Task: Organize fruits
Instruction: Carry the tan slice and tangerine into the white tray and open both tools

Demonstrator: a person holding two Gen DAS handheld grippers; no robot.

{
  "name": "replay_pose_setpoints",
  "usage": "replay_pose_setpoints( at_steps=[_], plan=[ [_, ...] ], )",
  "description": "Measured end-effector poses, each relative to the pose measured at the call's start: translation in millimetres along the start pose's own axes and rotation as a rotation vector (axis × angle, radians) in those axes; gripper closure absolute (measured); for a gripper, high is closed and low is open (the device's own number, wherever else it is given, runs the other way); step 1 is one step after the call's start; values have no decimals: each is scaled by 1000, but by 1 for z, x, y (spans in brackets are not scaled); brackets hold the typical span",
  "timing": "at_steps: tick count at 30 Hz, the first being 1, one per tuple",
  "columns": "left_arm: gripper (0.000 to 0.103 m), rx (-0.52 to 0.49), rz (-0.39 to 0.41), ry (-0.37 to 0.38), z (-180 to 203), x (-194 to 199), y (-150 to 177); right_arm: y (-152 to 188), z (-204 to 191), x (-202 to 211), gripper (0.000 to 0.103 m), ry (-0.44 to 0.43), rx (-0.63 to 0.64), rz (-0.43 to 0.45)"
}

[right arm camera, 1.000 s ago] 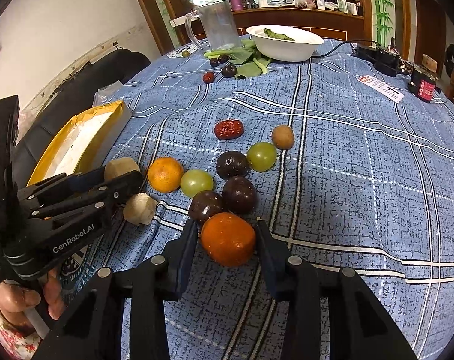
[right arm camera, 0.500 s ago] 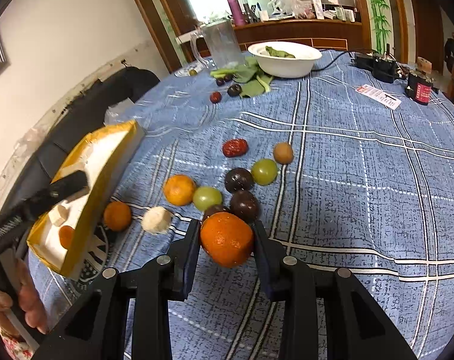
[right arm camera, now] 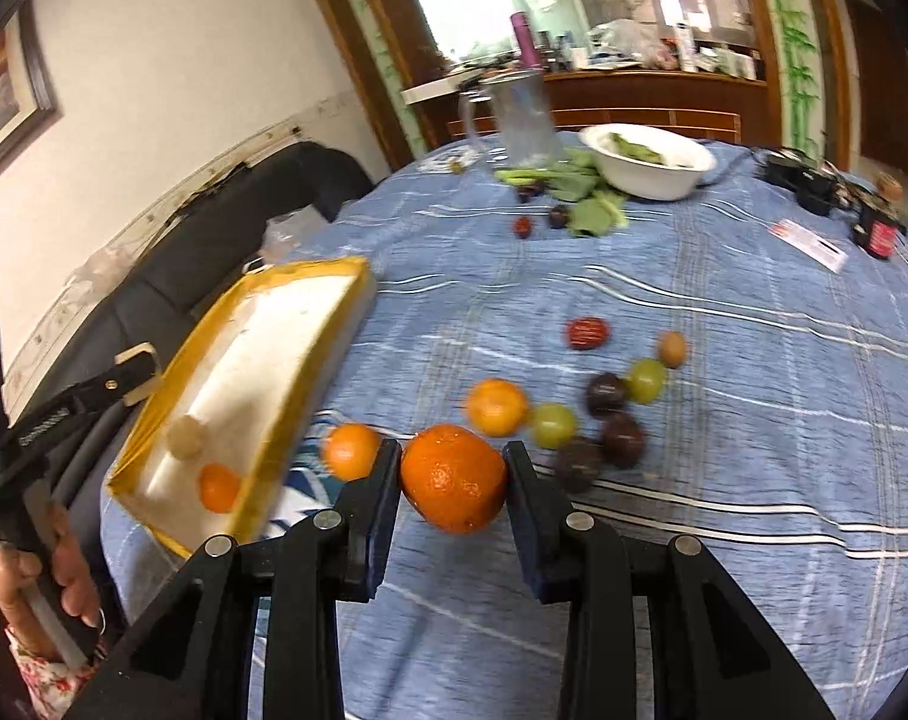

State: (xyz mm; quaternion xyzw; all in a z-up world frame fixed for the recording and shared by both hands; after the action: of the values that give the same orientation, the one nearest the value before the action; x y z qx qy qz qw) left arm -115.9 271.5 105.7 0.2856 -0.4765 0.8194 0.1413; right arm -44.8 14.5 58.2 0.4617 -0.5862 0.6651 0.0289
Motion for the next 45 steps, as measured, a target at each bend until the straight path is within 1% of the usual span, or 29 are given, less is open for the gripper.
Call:
replay_pose_setpoints(
  at_steps=[3, 7, 10, 15, 18, 21, 26, 31, 32, 33, 36, 38, 41, 45],
  plan=[
    [66, -5, 4, -30, -7, -4, -4, -12, -26, -12, 66, -35, 42, -19],
    [66, -32, -13, -72, -14, -20, -19, -29, -59, -34, 65, -102, 82, -45],
    [66, -45, -34, -107, -18, -37, -28, -41, -85, -55, 65, -117, 129, -65],
    [66, -44, -73, -146, -29, -60, -33, -47, -123, -96, 65, -125, 205, -128],
    [66, -42, -79, -158, -33, -66, -32, -46, -134, -113, 65, -131, 223, -153],
    [66, -40, -83, -158, -37, -69, -31, -46, -136, -125, 65, -142, 218, -166],
    [66, -29, -96, -152, -41, -73, -33, -46, -138, -136, 65, -133, 223, -185],
    [65, -29, -86, -159, -41, -72, -35, -44, -141, -140, 65, -119, 239, -186],
    [61, -28, -84, -161, -41, -72, -35, -44, -142, -140, 65, -118, 240, -188],
    [53, -26, -80, -161, -41, -72, -35, -43, -143, -140, 65, -117, 243, -188],
    [41, -27, -57, -168, -41, -66, -36, -43, -145, -137, 65, -116, 253, -183],
    [36, -35, -42, -177, -38, -63, -35, -44, -145, -134, 63, -122, 249, -172],
    [34, -46, -18, -187, -34, -54, -34, -46, -144, -125, 61, -121, 247, -148],
    [26, -53, 22, -187, -29, -34, -33, -47, -140, -108, 61, -115, 254, -117]
  ],
)
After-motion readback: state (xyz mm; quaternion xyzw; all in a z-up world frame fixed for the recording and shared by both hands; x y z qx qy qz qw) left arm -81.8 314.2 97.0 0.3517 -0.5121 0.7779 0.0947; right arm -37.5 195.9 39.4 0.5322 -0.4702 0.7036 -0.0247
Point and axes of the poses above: each gripper's, at about its wrist camera, not at the fingertips, and x roughly against the way its jaws point, z to its right, y to its underside, the point moved 1 cm from there along -x, roughly the way its jaws point, and after that the axes turned 14 degrees about x, right-handed, at the moved point
